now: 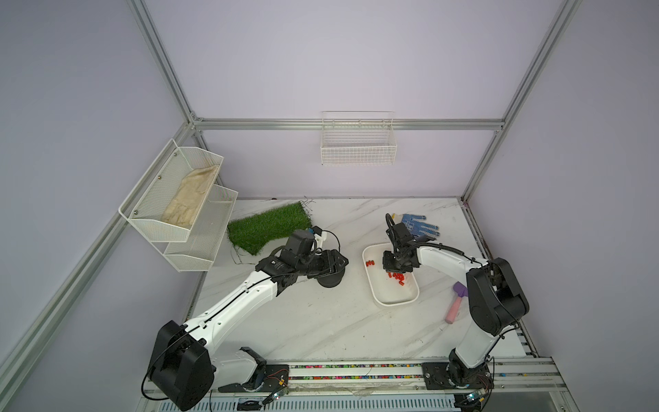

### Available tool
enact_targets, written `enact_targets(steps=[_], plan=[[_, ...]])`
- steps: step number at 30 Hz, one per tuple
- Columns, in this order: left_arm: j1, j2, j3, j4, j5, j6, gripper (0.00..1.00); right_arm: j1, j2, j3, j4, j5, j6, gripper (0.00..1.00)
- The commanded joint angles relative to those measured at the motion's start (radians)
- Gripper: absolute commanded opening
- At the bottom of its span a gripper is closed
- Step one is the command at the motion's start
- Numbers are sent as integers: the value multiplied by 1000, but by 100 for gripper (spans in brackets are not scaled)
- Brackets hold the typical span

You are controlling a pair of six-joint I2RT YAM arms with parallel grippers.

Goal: Cover the protruding screws with screw protection sleeves
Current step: Pick up the screw protection sleeve from the storage box.

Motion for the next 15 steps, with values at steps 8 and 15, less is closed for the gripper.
enact_targets(steps=[8, 15], plan=[[-3, -17, -2, 58, -7, -3, 67, -5, 4, -41, -7, -10, -17, 23], [-2, -20, -11, 59, -9, -11, 67, -5, 27, -39, 12, -7, -24, 22]])
